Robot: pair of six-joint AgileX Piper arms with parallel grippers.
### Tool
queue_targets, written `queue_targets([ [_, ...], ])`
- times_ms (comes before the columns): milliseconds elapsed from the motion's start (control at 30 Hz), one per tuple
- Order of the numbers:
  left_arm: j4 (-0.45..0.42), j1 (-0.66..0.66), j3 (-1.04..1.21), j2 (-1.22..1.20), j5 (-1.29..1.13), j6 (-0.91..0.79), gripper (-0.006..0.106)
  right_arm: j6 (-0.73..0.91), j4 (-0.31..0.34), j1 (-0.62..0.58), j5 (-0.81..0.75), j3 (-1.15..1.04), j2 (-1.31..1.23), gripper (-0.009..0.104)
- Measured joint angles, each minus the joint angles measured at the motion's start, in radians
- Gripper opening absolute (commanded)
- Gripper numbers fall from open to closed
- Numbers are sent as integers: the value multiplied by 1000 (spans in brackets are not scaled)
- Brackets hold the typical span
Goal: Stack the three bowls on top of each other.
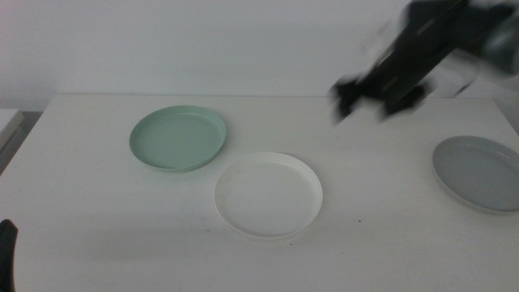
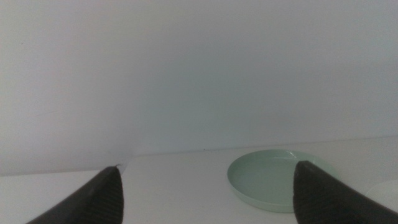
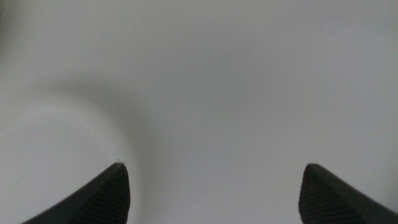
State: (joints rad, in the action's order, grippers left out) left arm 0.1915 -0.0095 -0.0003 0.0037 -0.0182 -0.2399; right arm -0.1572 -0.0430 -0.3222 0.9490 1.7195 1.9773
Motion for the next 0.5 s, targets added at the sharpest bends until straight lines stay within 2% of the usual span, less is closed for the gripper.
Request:
queue_targets([
  [100, 0, 0, 0, 0, 0, 0, 94, 10, 80, 127, 59, 75, -86, 86],
  [167, 0, 0, 0, 0, 0, 0, 94, 29, 95, 238, 84, 100, -122, 86],
  [300, 0, 0, 0, 0, 0, 0, 94, 64, 88, 448, 138, 109, -148, 86],
  [500, 0, 0, 0, 0, 0, 0, 94, 97, 65, 640, 175, 62, -105, 86],
])
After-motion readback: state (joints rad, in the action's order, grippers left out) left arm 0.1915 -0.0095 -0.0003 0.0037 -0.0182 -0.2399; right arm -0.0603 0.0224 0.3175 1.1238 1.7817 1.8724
